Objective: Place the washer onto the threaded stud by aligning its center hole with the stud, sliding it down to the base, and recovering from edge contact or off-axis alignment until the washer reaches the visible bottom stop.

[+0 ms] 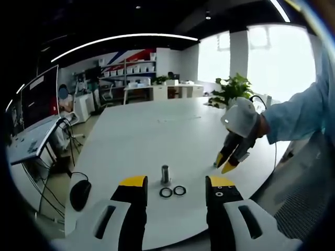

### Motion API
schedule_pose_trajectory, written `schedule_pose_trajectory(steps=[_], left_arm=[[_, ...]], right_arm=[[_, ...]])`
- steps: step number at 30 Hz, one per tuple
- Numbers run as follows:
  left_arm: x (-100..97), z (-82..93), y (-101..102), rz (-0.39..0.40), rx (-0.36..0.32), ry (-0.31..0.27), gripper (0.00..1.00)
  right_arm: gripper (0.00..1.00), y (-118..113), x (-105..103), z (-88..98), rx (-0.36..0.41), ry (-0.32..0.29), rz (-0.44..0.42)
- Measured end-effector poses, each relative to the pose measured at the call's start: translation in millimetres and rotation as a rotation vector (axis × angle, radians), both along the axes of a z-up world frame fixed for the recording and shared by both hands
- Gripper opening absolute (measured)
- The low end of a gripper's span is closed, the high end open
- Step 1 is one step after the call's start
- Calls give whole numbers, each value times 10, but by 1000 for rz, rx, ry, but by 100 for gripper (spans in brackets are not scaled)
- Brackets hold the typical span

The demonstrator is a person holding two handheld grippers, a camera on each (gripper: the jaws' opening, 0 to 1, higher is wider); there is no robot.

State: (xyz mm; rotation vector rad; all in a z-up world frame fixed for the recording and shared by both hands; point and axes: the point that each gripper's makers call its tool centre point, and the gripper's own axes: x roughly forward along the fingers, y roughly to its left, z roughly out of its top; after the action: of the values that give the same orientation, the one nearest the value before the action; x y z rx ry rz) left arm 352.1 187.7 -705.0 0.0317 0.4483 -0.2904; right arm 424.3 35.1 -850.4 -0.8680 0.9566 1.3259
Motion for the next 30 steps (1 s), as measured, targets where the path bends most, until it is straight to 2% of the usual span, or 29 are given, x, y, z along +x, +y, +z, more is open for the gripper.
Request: schedule_pose_trajectory(steps=[18, 21, 30], left_arm=[[2, 17, -2, 0, -4, -9, 42], [2, 10, -1, 0, -4, -6, 42], [0, 4, 4, 3, -2, -3, 42]], right_arm=[[17, 94, -49, -184, -45, 6, 21], [17, 83, -45, -226, -67, -13, 41], [18, 63, -33, -267, -76, -13, 42]])
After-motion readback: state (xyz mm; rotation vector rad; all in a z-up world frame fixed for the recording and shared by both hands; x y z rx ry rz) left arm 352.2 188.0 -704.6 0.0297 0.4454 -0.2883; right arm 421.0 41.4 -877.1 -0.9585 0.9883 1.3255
